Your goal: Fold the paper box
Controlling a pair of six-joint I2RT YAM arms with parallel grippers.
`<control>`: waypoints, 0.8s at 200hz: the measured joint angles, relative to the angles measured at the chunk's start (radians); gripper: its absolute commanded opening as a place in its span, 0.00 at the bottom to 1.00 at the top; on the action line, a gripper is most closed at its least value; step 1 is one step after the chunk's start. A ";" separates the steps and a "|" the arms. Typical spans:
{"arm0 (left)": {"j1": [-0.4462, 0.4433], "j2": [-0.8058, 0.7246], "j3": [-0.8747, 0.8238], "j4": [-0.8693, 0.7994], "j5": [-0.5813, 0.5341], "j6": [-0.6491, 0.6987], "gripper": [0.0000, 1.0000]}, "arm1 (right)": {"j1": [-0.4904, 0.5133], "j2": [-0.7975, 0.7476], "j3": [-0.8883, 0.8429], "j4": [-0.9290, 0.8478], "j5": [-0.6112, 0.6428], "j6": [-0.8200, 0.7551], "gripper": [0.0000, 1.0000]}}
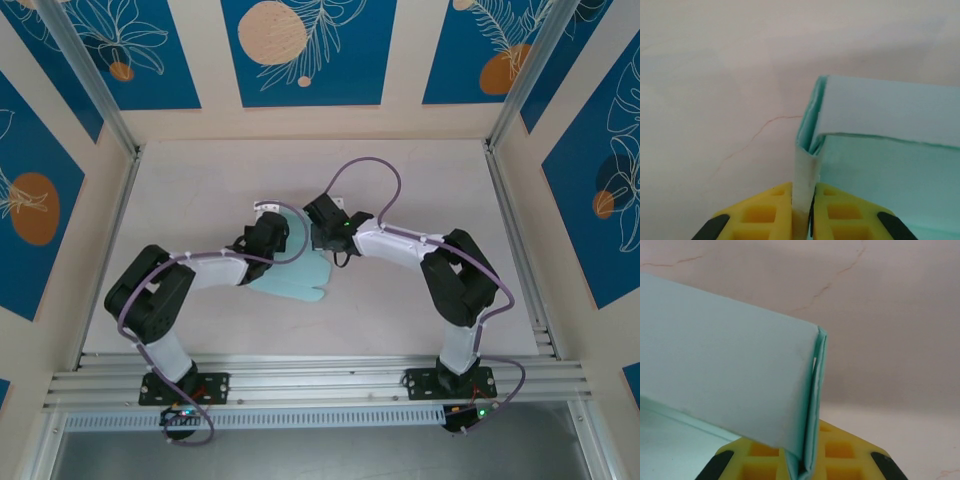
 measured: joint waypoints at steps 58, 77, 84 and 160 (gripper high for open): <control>-0.002 -0.003 0.093 -0.183 -0.098 -0.126 0.17 | 0.010 -0.005 0.032 -0.003 -0.034 0.016 0.00; 0.001 -0.004 0.105 -0.219 -0.110 -0.148 0.17 | 0.010 0.006 0.051 -0.014 -0.045 0.016 0.00; 0.004 -0.004 0.105 -0.227 -0.104 -0.153 0.17 | 0.009 0.013 0.059 -0.020 -0.051 0.016 0.00; 0.052 -0.018 0.186 -0.464 0.196 -0.103 0.17 | -0.046 0.070 0.131 -0.178 -0.167 0.014 0.00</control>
